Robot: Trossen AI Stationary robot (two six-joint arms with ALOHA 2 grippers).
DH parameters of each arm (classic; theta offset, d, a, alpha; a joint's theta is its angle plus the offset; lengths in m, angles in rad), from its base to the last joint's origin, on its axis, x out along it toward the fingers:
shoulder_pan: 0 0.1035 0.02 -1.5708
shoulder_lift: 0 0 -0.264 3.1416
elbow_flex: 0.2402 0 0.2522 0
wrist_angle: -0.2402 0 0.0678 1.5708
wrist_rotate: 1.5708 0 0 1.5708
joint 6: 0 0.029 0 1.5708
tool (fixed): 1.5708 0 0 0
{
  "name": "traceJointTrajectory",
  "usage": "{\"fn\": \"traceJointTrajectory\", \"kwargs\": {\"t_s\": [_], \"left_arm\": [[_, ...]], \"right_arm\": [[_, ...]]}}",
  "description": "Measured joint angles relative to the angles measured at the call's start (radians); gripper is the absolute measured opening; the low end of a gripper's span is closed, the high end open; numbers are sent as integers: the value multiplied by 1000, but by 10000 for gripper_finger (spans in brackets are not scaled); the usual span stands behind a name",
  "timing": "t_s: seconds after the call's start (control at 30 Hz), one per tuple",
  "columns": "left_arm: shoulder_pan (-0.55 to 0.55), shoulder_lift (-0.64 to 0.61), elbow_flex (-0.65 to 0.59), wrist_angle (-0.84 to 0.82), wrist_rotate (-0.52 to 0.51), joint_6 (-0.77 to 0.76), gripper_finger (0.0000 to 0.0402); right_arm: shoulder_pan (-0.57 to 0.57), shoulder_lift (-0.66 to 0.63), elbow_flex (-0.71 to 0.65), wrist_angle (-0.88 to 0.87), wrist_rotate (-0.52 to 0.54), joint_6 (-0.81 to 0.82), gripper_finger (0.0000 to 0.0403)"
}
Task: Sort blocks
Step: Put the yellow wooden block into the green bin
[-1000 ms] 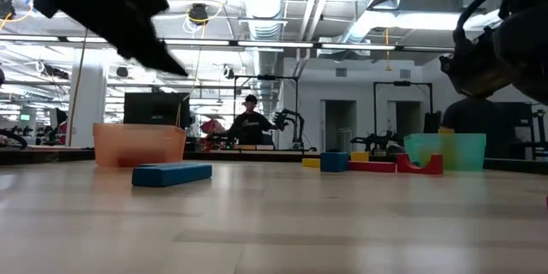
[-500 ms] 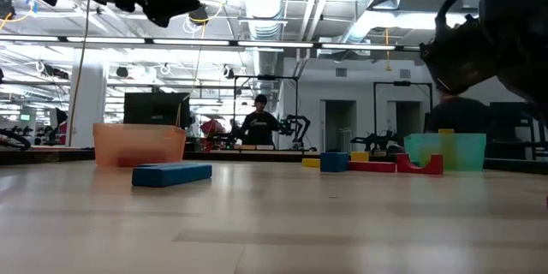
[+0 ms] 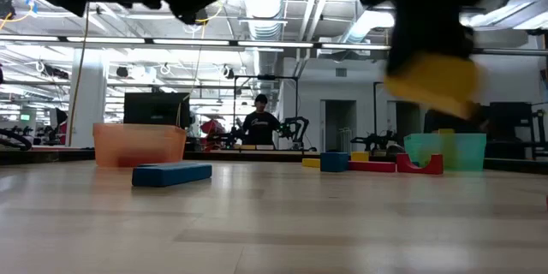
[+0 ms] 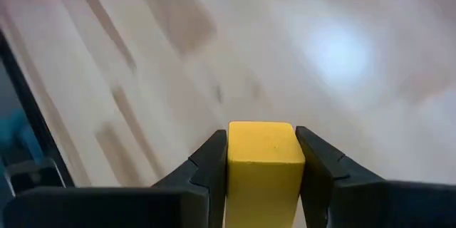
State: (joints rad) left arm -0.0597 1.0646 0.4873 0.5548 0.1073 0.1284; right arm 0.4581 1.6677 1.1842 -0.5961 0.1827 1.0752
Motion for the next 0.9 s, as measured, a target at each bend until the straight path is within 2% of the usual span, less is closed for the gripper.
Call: {"fn": "traceJointTrajectory", "kwargs": {"t_s": [0.2, 0.4, 0.5, 0.63, 0.9], "left_arm": [[0, 79, 0, 204, 49, -52, 256], [0, 201, 0, 422, 49, -133, 256], [0, 278, 0, 584, 49, -185, 256], [0, 375, 1, 772, 48, -230, 256], [0, 491, 97, 758, 46, -257, 256]], "right_arm": [[-14, -122, 68, 29, 266, -219, 132], [-18, -186, 82, 290, 437, -565, 132], [-34, -182, 82, 400, 450, -699, 132], [-60, -174, 81, 458, 449, -781, 132], [-77, -174, 81, 516, 445, -836, 132]]}}
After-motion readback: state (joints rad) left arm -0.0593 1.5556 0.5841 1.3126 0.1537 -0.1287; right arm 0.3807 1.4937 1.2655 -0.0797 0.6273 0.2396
